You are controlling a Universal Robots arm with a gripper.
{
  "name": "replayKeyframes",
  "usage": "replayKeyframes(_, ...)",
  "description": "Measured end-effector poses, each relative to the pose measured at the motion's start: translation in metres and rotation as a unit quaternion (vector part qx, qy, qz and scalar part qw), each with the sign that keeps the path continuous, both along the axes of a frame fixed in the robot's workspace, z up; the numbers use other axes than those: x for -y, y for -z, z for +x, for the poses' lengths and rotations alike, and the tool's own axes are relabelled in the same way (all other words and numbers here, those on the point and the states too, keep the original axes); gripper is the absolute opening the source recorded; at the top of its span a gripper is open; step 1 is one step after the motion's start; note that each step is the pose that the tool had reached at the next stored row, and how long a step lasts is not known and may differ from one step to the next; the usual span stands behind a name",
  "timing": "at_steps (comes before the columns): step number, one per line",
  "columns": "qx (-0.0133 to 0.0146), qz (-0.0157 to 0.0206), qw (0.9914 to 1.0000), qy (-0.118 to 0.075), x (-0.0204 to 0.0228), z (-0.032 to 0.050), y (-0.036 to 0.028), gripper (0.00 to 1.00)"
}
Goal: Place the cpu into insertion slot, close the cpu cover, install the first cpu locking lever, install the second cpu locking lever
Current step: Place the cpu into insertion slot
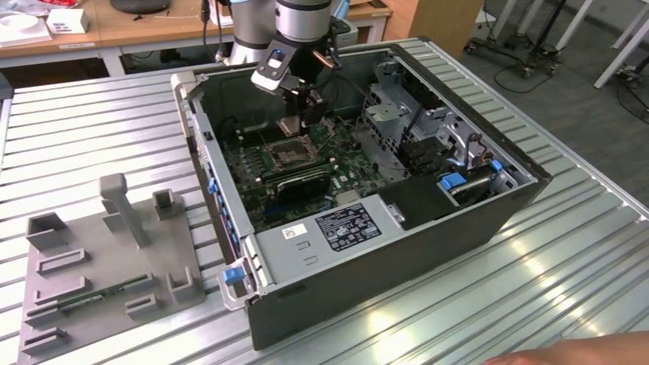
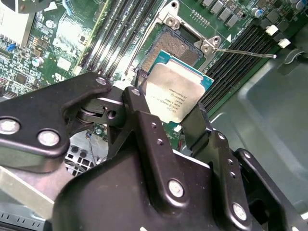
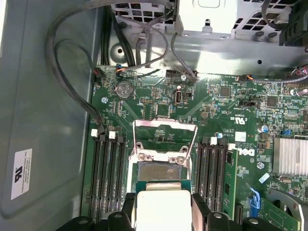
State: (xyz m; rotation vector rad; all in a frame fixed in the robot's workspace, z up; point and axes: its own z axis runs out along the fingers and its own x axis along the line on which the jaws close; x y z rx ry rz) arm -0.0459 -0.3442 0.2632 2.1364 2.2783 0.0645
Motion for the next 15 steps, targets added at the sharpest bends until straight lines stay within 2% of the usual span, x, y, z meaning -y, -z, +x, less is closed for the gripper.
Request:
replayKeyframes(11, 0.0, 0.0, 1.0, 0.0, 0.0, 0.0, 0.0, 0.54)
replayKeyframes(15, 0.0, 0.0, 0.9999, 0.014, 0.0, 0.0, 0.0002, 0.54)
